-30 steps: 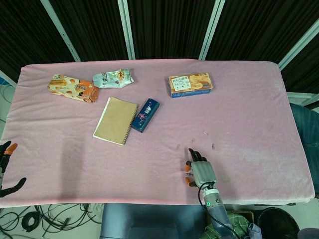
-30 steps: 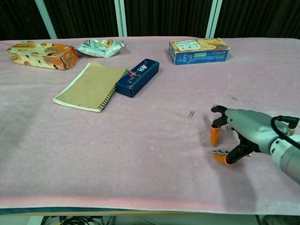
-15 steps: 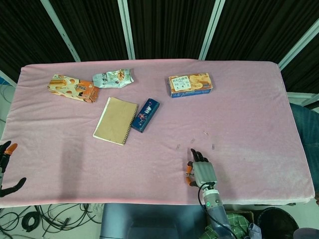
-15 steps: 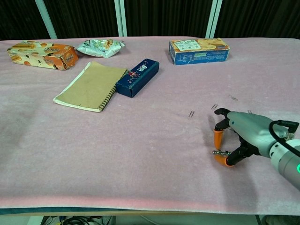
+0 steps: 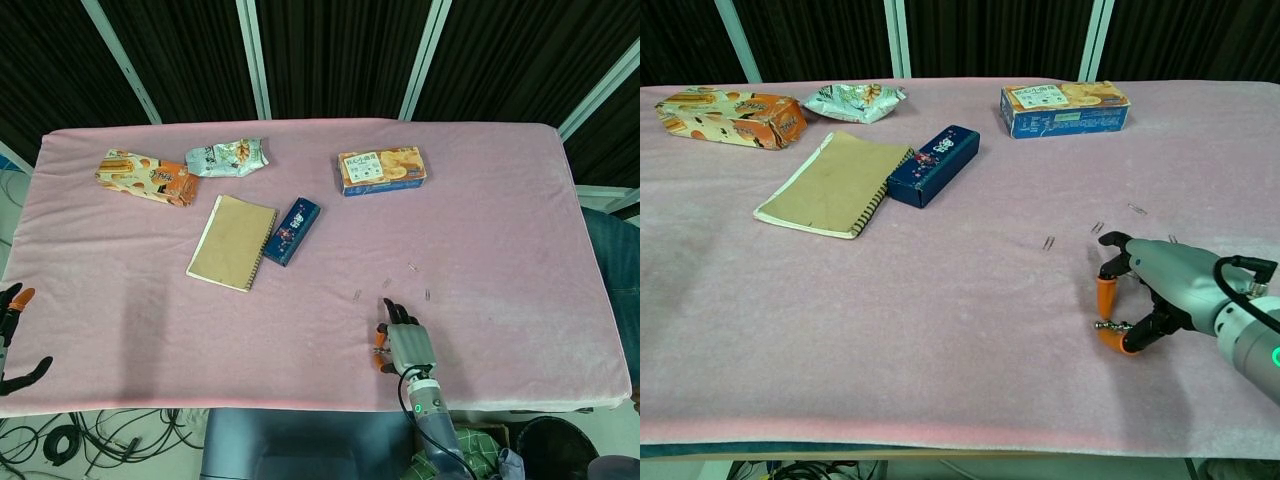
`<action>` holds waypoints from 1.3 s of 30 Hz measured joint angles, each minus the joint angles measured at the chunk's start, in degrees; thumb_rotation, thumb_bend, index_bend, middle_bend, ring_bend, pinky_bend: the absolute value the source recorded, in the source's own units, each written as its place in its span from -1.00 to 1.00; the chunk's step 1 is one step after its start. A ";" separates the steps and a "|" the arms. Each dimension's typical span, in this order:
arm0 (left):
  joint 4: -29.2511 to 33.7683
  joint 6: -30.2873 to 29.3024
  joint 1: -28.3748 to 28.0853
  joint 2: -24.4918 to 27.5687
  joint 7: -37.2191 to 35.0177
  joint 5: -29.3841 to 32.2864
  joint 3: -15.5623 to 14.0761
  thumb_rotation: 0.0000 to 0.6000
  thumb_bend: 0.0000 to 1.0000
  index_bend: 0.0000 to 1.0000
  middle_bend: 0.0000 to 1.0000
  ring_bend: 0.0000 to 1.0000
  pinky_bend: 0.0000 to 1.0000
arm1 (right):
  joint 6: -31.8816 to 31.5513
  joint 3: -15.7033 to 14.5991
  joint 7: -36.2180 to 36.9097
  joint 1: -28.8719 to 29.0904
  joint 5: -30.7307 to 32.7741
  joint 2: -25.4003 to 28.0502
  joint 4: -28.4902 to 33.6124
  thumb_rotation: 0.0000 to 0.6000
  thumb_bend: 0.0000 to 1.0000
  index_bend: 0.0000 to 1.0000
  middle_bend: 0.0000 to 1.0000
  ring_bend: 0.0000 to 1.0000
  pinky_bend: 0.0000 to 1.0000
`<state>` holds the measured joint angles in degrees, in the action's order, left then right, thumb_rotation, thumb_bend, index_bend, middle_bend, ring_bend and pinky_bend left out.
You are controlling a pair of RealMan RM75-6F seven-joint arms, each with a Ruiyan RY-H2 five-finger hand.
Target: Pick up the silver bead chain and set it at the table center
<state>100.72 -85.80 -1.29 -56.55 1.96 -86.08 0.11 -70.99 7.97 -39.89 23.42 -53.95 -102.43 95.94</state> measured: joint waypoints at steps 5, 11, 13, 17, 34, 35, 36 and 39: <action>0.01 0.01 -0.01 -0.06 0.14 0.01 0.00 1.00 -0.56 -0.82 -1.00 -1.00 -1.00 | 0.01 -0.07 0.29 0.18 0.12 -0.09 -0.19 0.94 -0.50 0.12 -0.99 -0.88 -0.59; 0.03 0.06 -0.04 -0.06 0.21 0.05 0.00 1.00 -0.56 -0.82 -1.00 -1.00 -1.00 | -0.02 0.01 0.41 0.52 0.30 -0.20 -0.47 0.94 -0.50 0.17 -0.99 -0.88 -0.59; 0.01 0.02 -0.03 -0.06 0.19 0.08 0.03 1.00 -0.56 -0.82 -1.00 -1.00 -1.00 | -0.07 -0.05 0.36 0.57 0.48 -0.18 -0.52 0.94 -0.50 0.18 -0.99 -0.88 -0.59; -0.03 0.16 -0.08 -0.10 0.28 0.17 0.04 1.00 -0.56 -0.82 -1.00 -1.00 -1.00 | -0.19 -0.44 0.25 0.56 0.65 -0.16 -0.44 0.95 -0.50 0.18 -0.99 -0.88 -0.59; 0.05 0.17 -0.09 -0.10 0.38 0.28 0.05 1.00 -0.56 -0.81 -1.00 -1.00 -1.00 | -0.25 -0.59 0.39 1.10 1.24 -0.39 -0.60 0.94 -0.48 0.18 -0.99 -0.88 -0.59; 0.05 0.15 -0.08 -0.09 0.37 0.32 0.07 1.00 -0.56 -0.81 -1.00 -1.00 -1.00 | -0.24 -0.57 0.40 1.15 1.28 -0.42 -0.65 0.94 -0.48 0.18 -0.99 -0.88 -0.59; 0.05 0.13 -0.06 -0.08 0.35 0.34 0.08 1.00 -0.56 -0.80 -1.00 -1.00 -1.00 | -0.21 -0.58 0.42 1.20 1.35 -0.44 -0.69 0.94 -0.48 0.18 -0.99 -0.88 -0.59; 0.05 0.12 -0.06 -0.05 0.29 0.32 0.07 1.00 -0.56 -0.80 -1.00 -1.00 -1.00 | -0.20 -0.61 0.47 1.32 1.38 -0.48 -0.70 0.95 -0.48 0.14 -0.99 -0.88 -0.59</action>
<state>100.77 -85.68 -1.35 -56.60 2.25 -85.77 0.18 -71.19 7.35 -39.43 24.74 -52.57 -102.91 95.24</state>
